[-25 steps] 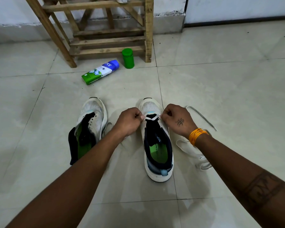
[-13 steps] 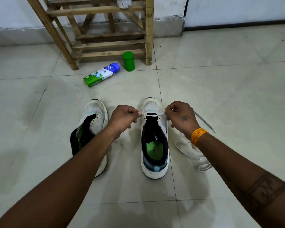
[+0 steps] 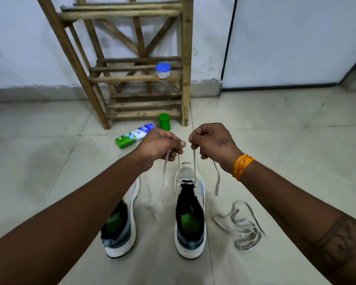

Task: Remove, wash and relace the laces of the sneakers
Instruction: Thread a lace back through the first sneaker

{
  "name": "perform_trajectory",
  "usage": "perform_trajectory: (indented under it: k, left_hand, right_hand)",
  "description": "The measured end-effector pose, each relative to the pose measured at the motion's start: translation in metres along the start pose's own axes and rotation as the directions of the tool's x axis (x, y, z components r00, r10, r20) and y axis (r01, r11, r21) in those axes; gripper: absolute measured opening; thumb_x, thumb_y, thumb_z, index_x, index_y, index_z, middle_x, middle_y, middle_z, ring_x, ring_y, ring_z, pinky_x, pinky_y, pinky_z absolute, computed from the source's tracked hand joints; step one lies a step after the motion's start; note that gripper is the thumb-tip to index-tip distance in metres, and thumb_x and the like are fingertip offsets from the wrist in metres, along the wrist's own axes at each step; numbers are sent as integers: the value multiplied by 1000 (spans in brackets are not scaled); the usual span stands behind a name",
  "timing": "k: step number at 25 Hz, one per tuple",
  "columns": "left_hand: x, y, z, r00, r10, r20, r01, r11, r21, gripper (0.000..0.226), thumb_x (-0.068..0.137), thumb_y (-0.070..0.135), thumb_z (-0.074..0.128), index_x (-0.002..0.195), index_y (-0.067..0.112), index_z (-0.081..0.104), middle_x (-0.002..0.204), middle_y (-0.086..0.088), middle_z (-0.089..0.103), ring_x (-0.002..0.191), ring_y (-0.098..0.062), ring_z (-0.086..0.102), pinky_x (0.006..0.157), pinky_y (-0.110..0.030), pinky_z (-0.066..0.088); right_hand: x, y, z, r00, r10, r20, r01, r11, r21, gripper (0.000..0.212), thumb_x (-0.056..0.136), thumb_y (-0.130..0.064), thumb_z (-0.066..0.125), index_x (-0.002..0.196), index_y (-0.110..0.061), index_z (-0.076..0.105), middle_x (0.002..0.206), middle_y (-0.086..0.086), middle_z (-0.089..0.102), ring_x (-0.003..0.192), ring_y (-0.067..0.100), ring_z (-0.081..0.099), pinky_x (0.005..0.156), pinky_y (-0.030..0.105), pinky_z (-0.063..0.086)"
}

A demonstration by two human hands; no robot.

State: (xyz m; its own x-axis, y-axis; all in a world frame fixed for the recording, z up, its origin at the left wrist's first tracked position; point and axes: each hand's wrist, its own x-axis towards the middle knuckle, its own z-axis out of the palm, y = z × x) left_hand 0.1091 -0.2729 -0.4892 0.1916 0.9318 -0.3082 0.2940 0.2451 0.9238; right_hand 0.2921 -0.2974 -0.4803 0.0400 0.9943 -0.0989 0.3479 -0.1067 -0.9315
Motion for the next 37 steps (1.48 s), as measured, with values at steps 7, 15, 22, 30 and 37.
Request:
perform_trajectory:
  k: [7, 15, 22, 30, 37]
  left_hand:
    - [-15, 96, -18, 998, 44, 40, -41, 996, -73, 14, 89, 10, 76, 97, -1, 73, 83, -15, 76, 58, -14, 65, 61, -28, 60]
    - [-40, 178, -32, 989, 147, 6, -144, 975, -170, 9, 96, 8, 67, 97, 1, 72, 83, -16, 76, 63, -18, 71, 63, -31, 63]
    - [-58, 221, -46, 970, 239, 42, -217, 931, -292, 23, 100, -1, 50, 112, -4, 70, 87, -18, 76, 68, -19, 73, 72, -35, 65]
    - [-74, 248, -56, 927, 370, 62, -338, 895, -292, 30, 95, -14, 45, 112, -4, 68, 96, -24, 76, 77, -25, 76, 73, -36, 65]
    - [-75, 243, -51, 854, 514, -81, -519, 852, -71, 8, 96, 9, 70, 101, 2, 72, 87, -17, 76, 68, -20, 70, 68, -32, 64]
  right_hand:
    - [1, -80, -33, 999, -49, -15, 49, 998, 48, 14, 92, -11, 67, 91, 3, 71, 73, 9, 70, 53, 15, 52, 51, 26, 50]
    - [-7, -155, -64, 994, -97, -44, 101, 988, 115, 19, 91, -12, 70, 98, 5, 70, 72, 6, 70, 52, 15, 53, 52, 27, 51]
    - [-16, -208, -90, 983, -178, -43, 182, 974, 138, 23, 91, -12, 71, 102, 8, 69, 71, 5, 70, 54, 14, 52, 53, 27, 51]
    - [-23, -240, -108, 977, -211, 22, 189, 912, 365, 26, 95, -11, 56, 106, 5, 73, 88, 16, 74, 75, 24, 67, 73, 39, 60]
    - [-27, -230, -106, 936, -350, -29, 343, 892, 293, 15, 91, -10, 75, 103, -2, 75, 92, 18, 77, 76, 23, 72, 71, 37, 63]
